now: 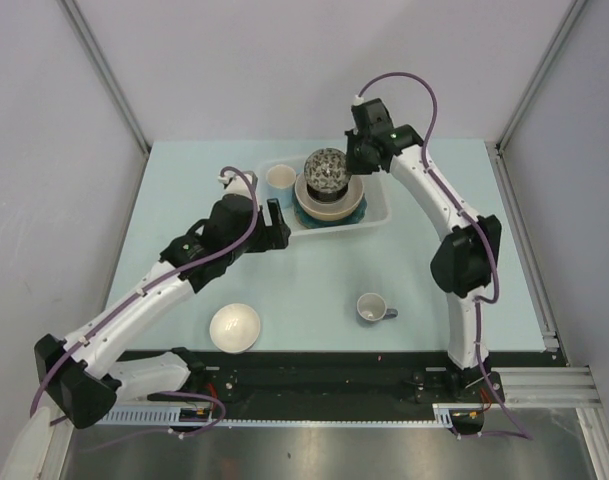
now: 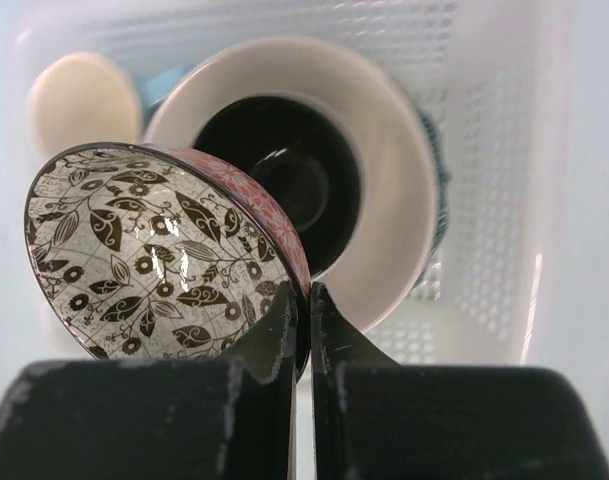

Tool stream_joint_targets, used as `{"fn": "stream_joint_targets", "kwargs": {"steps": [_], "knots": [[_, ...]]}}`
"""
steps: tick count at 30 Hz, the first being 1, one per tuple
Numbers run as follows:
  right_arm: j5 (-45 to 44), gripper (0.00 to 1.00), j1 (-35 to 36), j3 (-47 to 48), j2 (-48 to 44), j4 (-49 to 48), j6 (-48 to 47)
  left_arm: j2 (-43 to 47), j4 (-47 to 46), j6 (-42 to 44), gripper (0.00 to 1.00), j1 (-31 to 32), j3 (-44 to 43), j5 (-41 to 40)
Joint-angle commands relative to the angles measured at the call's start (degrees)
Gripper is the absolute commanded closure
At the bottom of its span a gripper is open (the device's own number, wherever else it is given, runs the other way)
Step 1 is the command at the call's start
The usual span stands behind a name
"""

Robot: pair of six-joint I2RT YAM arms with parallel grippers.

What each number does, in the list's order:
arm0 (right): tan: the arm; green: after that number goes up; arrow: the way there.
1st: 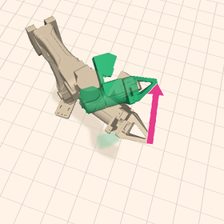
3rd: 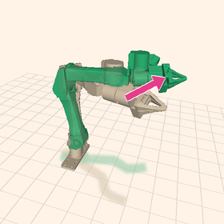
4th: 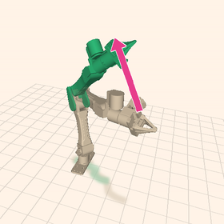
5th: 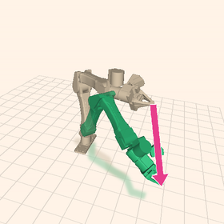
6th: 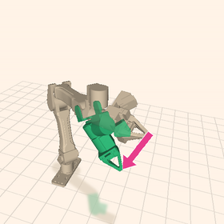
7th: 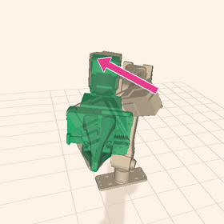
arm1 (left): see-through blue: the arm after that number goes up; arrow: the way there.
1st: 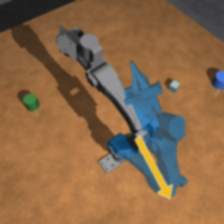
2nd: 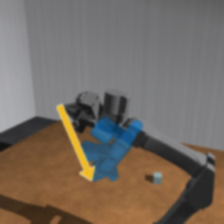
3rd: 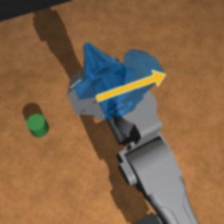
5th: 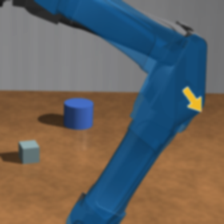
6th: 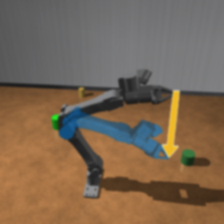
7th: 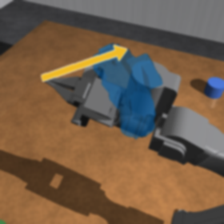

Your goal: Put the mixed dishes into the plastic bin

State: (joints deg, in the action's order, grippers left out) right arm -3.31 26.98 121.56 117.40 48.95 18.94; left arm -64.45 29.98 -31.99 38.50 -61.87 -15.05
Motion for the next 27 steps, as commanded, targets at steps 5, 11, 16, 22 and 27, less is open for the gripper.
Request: {"fn": "stream_joint_targets", "kwargs": {"steps": [5,11,16,22,27], "knots": [[5.1,1.00,-4.0,10.4,8.0,4.4,-2.0,4.6,2.5,-3.3,0.13,-5.5,5.3,3.4],[5.0,1.00,-3.2,7.7,8.1,2.6,-1.9,3.5,1.8,-3.3,0.14,-6.2,5.7,5.1],[5.8,1.00,-2.9,8.6,8.8,2.1,-1.5,0.9,1.7,-3.1,0.14,-6.2,4.7,6.0],[6.2,0.89,-3.4,9.2,11.0,3.1,-0.5,0.8,2.0,-2.8,0.14,-6.2,5.3,5.8],[5.9,0.81,-3.4,8.5,11.2,2.9,-0.1,1.2,2.1,-2.6,0.14,-6.2,6.3,5.5]]}}
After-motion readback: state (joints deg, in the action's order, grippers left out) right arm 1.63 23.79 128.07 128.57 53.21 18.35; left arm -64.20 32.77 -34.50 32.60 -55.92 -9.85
